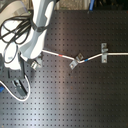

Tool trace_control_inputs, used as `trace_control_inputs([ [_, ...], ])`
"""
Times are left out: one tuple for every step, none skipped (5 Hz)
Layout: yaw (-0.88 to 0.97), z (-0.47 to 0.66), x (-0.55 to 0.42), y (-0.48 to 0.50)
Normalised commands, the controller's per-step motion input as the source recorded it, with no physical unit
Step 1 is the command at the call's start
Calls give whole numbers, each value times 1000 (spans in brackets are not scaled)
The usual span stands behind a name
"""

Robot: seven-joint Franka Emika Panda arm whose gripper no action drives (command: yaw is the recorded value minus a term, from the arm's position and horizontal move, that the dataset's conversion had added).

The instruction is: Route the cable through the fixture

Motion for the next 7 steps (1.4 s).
trace_control_inputs([
  [60, -92, 495, 373],
  [117, -98, 484, 388],
  [223, -91, 441, 327],
  [649, -196, 165, 80],
  [931, 19, -4, 4],
  [983, 67, -119, 19],
  [991, 102, -114, 30],
])
